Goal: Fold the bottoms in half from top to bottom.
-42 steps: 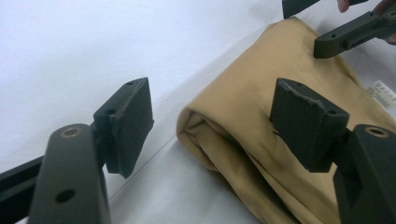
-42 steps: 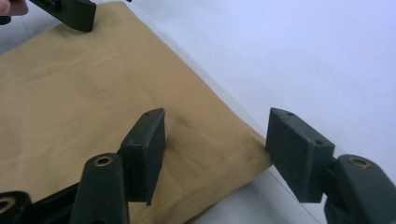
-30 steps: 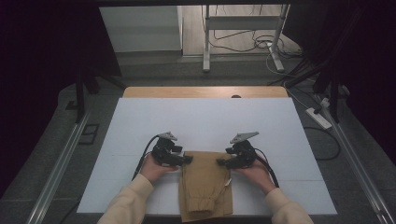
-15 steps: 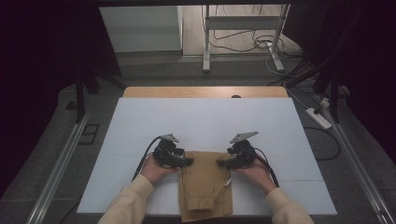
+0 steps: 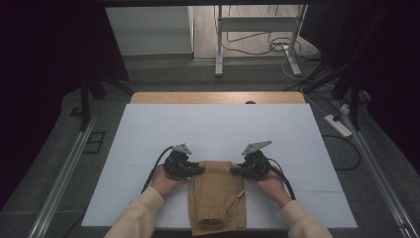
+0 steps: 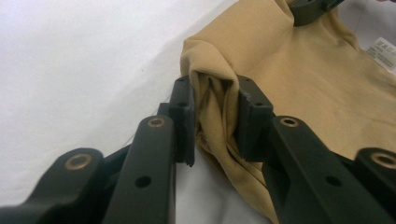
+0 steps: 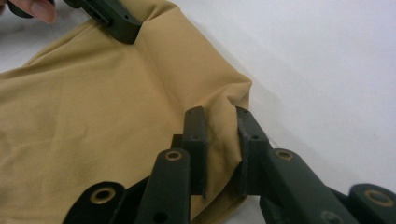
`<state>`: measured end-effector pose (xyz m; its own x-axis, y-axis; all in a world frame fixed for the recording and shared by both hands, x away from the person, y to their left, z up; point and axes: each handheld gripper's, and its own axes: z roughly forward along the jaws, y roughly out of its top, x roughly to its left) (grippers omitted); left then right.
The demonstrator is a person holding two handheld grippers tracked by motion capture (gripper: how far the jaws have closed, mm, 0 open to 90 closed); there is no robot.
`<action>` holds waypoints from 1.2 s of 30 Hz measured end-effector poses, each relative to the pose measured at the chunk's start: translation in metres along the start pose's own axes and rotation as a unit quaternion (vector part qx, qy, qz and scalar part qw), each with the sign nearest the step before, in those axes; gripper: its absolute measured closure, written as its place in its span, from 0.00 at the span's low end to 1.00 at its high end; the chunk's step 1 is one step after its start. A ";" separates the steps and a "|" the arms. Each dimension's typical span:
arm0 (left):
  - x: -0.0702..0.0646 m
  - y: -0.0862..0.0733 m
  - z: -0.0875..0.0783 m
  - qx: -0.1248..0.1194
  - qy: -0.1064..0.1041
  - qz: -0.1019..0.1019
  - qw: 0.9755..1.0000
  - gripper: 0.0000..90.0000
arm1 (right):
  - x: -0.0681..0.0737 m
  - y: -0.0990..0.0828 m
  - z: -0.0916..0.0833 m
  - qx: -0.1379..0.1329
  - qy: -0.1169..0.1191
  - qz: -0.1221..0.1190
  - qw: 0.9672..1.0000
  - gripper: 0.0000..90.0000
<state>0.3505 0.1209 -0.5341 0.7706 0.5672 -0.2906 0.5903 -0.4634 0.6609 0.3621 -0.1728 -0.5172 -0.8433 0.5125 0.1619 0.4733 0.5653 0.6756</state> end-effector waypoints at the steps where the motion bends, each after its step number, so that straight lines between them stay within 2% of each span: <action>1: 0.000 0.001 0.000 -0.001 0.001 -0.001 1.000 0.81 | 0.000 0.001 0.000 -0.002 -0.004 -0.004 1.000 0.86; 6: 0.007 0.011 -0.005 -0.014 0.011 -0.005 1.000 0.82 | -0.003 0.009 -0.004 -0.025 -0.021 -0.009 0.999 0.88; 14: 0.025 0.032 -0.013 -0.031 0.034 -0.010 0.999 0.82 | -0.018 0.032 -0.001 -0.052 -0.047 -0.008 0.998 0.88; 26: 0.042 0.050 -0.013 -0.040 0.054 -0.012 0.998 0.82 | -0.036 0.051 0.007 -0.059 -0.069 -0.002 0.996 0.88; 36: 0.048 0.056 -0.009 -0.037 0.058 -0.011 0.998 0.81 | -0.043 0.054 0.010 -0.060 -0.075 0.006 0.995 0.88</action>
<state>0.4189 0.1284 -0.5044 0.7223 0.6535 -0.2262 0.5843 -0.4018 0.7051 0.4264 -0.1582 -0.4946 -0.7861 0.6143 0.0684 0.4420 0.4814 0.7569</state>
